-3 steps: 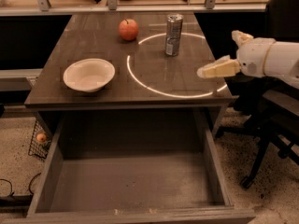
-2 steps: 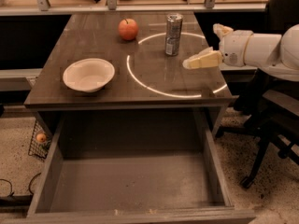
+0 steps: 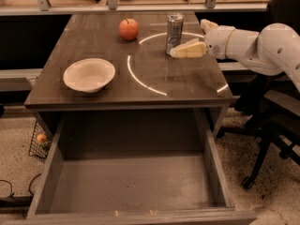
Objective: Place redbull can into top drawer
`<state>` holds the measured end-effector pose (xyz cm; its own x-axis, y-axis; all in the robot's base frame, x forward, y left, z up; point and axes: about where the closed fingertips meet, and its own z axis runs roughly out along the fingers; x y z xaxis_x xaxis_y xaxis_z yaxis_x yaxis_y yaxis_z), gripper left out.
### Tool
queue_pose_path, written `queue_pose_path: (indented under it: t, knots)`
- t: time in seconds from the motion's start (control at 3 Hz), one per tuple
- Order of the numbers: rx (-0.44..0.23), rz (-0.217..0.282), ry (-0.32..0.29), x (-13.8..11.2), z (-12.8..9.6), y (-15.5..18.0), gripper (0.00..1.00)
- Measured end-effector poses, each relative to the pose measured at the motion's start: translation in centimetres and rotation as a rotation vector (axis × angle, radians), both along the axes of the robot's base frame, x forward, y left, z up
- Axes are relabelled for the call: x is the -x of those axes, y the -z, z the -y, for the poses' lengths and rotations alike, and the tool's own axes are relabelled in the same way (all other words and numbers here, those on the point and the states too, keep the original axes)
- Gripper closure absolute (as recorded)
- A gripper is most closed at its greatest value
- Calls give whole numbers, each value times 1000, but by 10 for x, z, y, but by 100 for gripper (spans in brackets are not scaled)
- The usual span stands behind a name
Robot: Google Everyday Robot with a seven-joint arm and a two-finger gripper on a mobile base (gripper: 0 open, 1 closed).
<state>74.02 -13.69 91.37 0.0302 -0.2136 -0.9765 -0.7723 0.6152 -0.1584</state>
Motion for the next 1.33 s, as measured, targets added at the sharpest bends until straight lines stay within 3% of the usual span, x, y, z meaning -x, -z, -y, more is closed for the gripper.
queue_pose_path:
  t: [0.67,1.0,1.33]
  knots:
    - [-61,-16,95,-37,-22,3,0]
    - [-88,-27,108,-50,-29,8,0]
    - [-121,-25,105,-59,-37,9,6]
